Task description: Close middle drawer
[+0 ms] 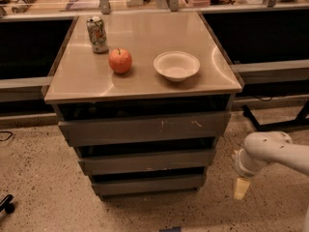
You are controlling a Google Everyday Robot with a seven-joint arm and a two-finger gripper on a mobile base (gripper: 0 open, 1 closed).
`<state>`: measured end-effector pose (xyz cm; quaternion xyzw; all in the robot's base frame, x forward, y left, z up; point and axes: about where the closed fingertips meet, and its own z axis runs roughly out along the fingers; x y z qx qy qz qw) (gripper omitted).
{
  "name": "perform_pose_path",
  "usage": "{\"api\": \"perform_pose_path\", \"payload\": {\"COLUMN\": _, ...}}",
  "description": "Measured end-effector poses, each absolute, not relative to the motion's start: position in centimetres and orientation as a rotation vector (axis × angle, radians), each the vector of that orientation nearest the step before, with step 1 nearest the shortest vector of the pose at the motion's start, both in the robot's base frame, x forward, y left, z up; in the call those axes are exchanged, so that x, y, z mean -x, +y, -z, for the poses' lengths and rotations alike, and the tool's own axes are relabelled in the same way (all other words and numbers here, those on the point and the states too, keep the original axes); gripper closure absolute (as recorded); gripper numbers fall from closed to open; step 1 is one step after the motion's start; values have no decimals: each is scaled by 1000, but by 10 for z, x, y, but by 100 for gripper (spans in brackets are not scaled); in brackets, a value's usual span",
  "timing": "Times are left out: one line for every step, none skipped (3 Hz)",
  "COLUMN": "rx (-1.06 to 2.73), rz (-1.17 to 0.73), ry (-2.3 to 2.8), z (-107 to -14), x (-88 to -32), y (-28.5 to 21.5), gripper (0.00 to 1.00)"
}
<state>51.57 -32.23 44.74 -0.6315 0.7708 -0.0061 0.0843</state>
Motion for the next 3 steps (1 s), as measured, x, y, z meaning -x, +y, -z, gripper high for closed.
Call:
{"api": "perform_pose_path", "payload": {"rx": 1917, "rz": 94, "ry": 2293, "z": -459, "x": -514, "y": -359, "gripper": 0}}
{"api": "perform_pose_path", "payload": {"rx": 1954, "rz": 221, "ry": 2336, "z": -489, "x": -515, "y": -411, "gripper": 0}}
{"api": "perform_pose_path", "payload": {"rx": 1956, "rz": 234, "ry": 2350, "z": -492, "x": -513, "y": -419, "gripper": 0}}
